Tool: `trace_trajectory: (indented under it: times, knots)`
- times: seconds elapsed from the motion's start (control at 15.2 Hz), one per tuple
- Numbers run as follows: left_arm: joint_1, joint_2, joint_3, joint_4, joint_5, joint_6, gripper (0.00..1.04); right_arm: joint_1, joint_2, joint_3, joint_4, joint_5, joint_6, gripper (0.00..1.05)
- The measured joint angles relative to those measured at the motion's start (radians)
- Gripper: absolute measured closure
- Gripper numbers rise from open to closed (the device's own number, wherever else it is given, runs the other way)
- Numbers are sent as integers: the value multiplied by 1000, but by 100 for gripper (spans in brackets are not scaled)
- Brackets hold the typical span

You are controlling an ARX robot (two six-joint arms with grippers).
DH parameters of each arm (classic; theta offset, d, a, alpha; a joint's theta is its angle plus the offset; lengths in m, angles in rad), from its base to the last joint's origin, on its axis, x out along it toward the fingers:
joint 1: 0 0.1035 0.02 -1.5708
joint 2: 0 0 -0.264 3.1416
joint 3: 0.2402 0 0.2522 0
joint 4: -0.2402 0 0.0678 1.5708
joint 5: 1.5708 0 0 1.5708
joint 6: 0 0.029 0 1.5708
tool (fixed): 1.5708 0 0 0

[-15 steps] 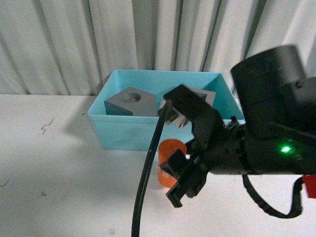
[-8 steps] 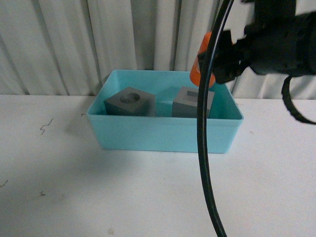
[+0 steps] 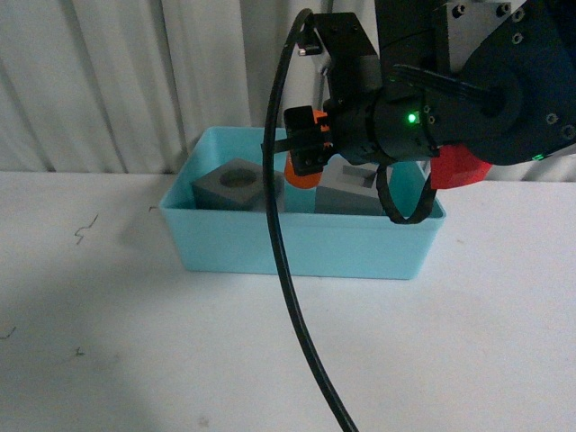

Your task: Place gray and orange parts in blue box

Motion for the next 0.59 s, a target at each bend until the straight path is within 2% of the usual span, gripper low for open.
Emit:
trace_trajectory:
  times: [0.59]
  knots:
    - [0,0,0,0,0,0,7,24,149,140,-103,32,61,59]
